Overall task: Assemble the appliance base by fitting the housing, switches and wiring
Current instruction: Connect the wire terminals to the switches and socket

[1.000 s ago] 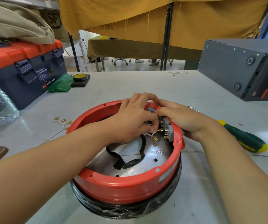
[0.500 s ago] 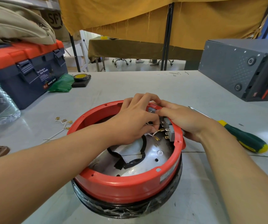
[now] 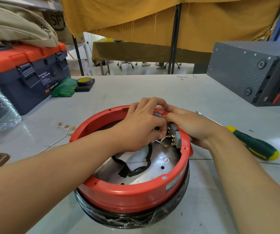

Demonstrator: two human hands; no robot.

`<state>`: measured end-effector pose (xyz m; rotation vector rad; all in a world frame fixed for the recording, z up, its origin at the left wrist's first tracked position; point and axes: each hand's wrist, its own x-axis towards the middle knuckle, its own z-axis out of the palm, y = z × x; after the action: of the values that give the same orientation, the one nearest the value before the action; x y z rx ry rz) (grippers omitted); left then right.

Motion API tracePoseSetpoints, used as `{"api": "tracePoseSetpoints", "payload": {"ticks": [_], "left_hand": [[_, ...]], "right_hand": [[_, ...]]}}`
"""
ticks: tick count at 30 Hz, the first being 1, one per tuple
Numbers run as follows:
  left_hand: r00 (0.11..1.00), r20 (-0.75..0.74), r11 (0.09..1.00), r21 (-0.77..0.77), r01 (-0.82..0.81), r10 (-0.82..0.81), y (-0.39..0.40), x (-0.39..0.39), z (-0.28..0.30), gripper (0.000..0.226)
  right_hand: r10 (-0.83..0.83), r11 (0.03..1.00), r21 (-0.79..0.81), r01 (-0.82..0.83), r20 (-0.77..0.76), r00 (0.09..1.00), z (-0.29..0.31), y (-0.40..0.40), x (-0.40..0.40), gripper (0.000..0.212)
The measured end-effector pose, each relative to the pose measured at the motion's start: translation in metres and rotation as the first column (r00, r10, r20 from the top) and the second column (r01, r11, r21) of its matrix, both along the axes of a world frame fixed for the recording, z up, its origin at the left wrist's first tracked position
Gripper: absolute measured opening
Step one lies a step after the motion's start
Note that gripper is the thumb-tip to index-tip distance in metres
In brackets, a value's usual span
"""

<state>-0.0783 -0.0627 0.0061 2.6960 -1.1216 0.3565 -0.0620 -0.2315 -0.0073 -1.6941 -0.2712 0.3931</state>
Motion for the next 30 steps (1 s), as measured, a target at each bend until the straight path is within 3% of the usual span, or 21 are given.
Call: {"api": "tracePoseSetpoints", "payload": {"ticks": [4,8,12,16,19,30], "left_hand": [[0.998,-0.063,1.000,-0.008,0.000,-0.001,0.000,0.001,0.005,0.004],[0.994,-0.107,0.990,-0.136,-0.041,0.026,0.003,0.001,0.012,0.007],[0.979,-0.196,0.971,-0.241,0.012,-0.061,0.004,-0.003,0.016,0.011],[0.963,-0.251,0.971,-0.234,0.038,-0.098,0.004,-0.006,0.017,0.013],[0.937,-0.323,0.986,-0.136,0.095,-0.135,0.004,-0.006,0.016,0.011],[0.927,-0.348,0.987,-0.115,0.108,-0.142,0.003,-0.004,0.013,0.006]], "right_hand": [[-0.007,1.000,-0.019,0.007,0.012,1.000,0.001,0.000,0.000,0.032],[-0.037,0.995,-0.092,0.043,0.066,0.997,0.002,0.000,0.000,0.024],[-0.044,0.991,-0.122,0.053,0.078,0.996,0.004,0.002,-0.002,0.026],[-0.040,0.990,-0.131,0.049,0.074,0.996,0.004,0.001,-0.002,0.026],[-0.033,0.990,-0.137,0.044,0.080,0.996,0.004,0.001,-0.002,0.027],[-0.055,0.986,-0.153,0.065,0.069,0.996,0.008,0.004,-0.006,0.027]]}}
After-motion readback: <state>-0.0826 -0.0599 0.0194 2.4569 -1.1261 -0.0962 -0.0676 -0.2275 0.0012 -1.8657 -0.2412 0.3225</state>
